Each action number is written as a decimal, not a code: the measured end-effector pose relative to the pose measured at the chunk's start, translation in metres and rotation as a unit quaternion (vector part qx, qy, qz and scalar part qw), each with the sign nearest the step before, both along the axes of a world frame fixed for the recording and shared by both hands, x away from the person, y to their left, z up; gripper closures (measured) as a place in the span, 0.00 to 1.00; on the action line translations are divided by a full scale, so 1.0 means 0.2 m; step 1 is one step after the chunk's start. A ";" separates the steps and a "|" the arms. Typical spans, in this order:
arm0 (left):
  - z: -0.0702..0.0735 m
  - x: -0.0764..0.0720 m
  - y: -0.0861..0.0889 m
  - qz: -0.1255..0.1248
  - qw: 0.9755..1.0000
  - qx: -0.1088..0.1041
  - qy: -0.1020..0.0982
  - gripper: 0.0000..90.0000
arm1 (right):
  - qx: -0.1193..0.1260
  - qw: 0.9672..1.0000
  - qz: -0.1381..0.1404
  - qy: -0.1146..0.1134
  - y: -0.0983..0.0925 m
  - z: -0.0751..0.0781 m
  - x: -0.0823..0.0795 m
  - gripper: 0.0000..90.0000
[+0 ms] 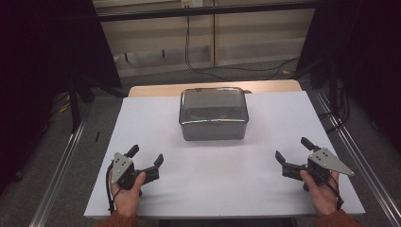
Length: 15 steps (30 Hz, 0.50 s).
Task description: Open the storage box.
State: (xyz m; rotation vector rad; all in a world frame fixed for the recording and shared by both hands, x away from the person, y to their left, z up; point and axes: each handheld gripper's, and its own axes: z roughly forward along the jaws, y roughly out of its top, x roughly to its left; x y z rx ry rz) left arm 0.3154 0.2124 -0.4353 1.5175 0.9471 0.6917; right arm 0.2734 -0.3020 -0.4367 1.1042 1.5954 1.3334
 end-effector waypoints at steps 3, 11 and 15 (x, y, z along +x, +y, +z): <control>0.00 0.00 0.00 0.001 1.000 0.001 -0.002 0.03 | -0.003 1.000 0.006 -0.006 0.02 0.00 0.01 0.01; 0.00 0.00 0.00 0.002 1.000 0.002 0.000 0.03 | 0.002 1.000 0.015 -0.001 0.05 0.00 0.03 0.00; 0.00 0.00 -0.01 0.000 1.000 0.004 -0.001 0.03 | -0.001 1.000 0.017 0.008 0.08 -0.01 0.05 0.00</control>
